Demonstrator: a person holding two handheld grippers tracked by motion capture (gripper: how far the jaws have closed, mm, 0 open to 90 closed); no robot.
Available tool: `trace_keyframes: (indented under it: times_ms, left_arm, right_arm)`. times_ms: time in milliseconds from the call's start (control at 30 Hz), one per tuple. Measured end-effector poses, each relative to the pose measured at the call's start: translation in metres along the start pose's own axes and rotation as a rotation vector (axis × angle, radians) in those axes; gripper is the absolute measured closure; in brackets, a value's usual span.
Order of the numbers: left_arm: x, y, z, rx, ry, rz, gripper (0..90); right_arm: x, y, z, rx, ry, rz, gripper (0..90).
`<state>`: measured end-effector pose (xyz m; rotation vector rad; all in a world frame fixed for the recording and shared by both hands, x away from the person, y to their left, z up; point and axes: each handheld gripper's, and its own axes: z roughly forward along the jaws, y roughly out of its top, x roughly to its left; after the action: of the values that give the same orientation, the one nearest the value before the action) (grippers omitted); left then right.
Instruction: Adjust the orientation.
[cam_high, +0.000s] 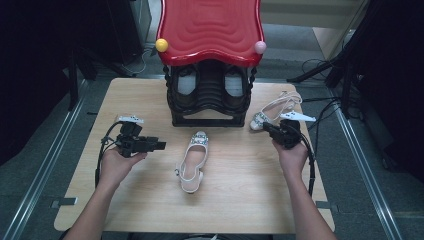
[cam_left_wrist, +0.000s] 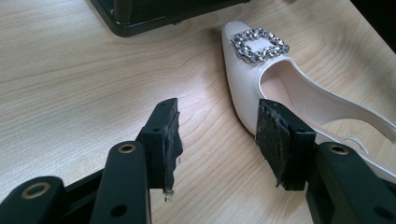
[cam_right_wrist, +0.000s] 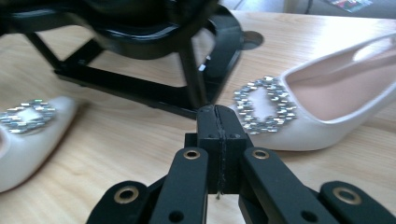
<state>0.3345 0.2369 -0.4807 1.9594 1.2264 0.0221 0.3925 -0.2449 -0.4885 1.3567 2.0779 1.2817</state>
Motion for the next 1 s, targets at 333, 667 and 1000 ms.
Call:
trace_keyframes:
  times_ms: [333, 667, 1000]
  left_arm:
    - [0.002, -0.007, -0.005, -0.008, 0.004, -0.002, 47.0]
    - [0.004, -0.015, -0.013, -0.022, 0.022, -0.018, 45.9]
    - [0.007, -0.025, -0.021, -0.036, 0.044, -0.041, 45.9]
  right_arm:
    - [-0.042, -0.010, 0.017, 0.076, -0.018, 0.094, 90.0]
    - [-0.047, -0.009, 0.034, 0.125, -0.030, 0.095, 90.0]
    - [-0.044, -0.004, 0.048, 0.135, -0.011, 0.097, 90.0]
